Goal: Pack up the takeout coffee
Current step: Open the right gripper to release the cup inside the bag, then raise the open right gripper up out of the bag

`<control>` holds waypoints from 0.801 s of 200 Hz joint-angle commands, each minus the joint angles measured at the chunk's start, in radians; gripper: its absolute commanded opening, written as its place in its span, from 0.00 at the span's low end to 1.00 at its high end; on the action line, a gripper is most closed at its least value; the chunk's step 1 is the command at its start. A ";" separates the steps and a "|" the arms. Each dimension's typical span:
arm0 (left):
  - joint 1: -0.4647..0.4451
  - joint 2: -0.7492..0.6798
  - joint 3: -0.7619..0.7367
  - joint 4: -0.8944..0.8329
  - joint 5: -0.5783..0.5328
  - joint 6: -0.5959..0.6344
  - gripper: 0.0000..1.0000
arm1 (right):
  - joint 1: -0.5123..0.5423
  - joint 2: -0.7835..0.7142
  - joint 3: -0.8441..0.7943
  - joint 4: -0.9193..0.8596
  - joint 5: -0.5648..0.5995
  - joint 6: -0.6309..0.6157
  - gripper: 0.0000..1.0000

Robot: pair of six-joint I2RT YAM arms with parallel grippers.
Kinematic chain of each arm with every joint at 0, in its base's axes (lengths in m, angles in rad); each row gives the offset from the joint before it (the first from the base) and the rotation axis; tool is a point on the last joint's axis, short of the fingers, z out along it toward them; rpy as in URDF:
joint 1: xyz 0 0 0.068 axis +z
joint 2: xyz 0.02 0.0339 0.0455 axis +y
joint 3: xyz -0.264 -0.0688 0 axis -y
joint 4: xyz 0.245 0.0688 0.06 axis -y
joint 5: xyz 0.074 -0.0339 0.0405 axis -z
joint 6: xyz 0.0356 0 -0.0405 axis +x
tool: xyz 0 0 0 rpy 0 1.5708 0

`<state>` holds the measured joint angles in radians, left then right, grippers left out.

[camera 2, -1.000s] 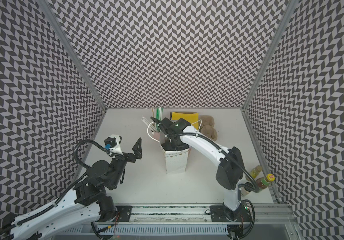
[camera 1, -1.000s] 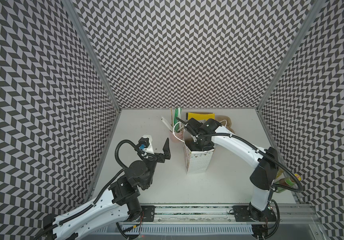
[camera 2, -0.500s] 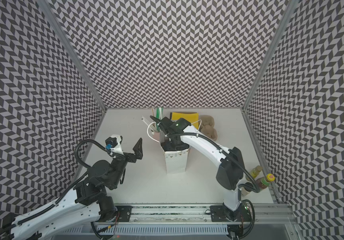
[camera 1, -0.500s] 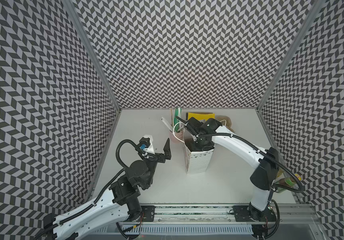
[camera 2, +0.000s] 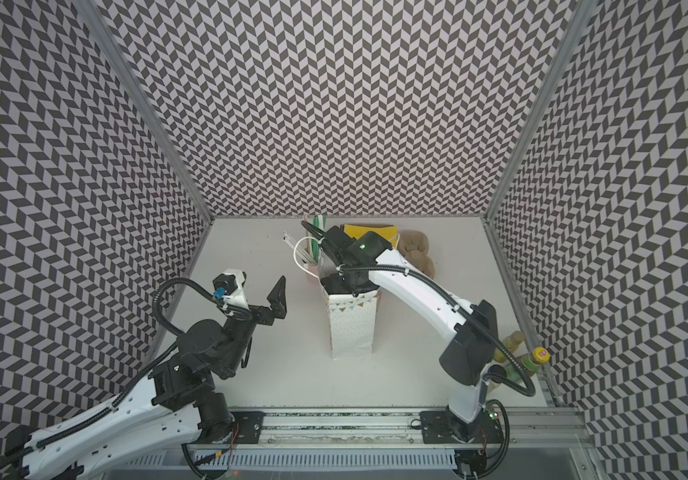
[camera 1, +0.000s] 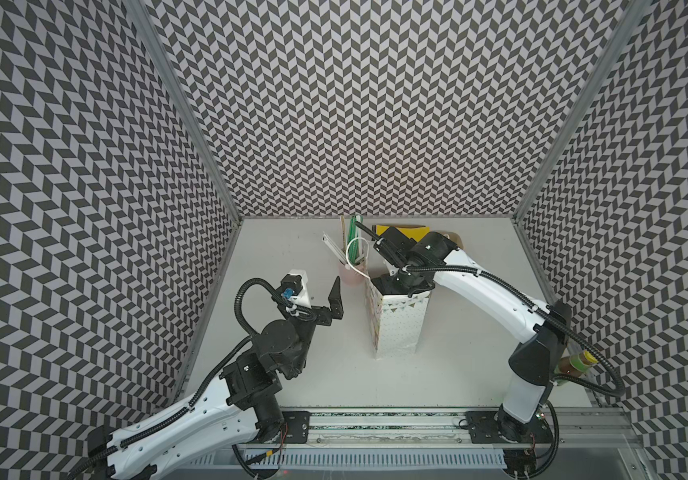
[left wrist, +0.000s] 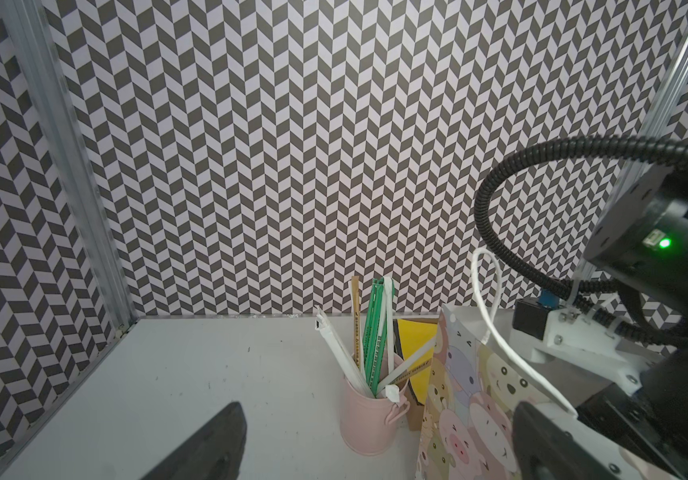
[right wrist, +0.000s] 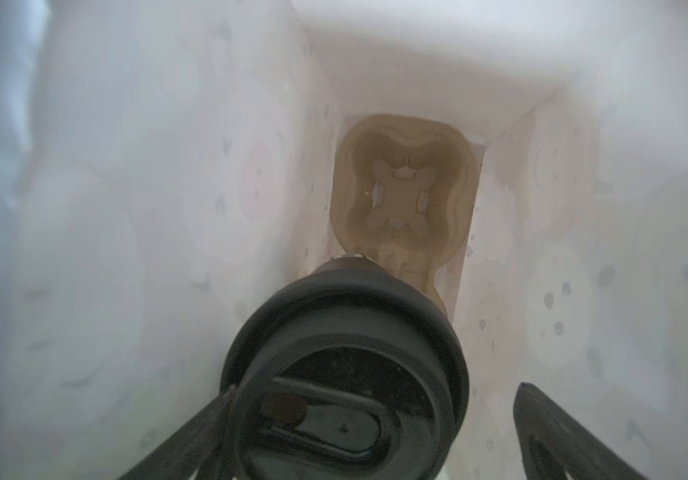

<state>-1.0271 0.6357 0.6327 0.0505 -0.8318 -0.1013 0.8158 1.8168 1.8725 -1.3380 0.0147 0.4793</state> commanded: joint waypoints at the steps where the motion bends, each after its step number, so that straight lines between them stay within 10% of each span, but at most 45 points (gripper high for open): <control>1: 0.004 -0.001 0.025 0.000 0.005 0.003 1.00 | 0.006 -0.033 -0.014 0.010 0.023 0.004 0.99; 160: -0.010 -0.001 0.020 0.003 0.077 0.015 1.00 | 0.031 -0.022 0.015 0.011 0.065 -0.007 0.99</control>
<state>-1.0290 0.6369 0.6327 0.0505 -0.7620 -0.0971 0.8375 1.8164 1.8580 -1.3373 0.0643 0.4744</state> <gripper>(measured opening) 0.997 0.992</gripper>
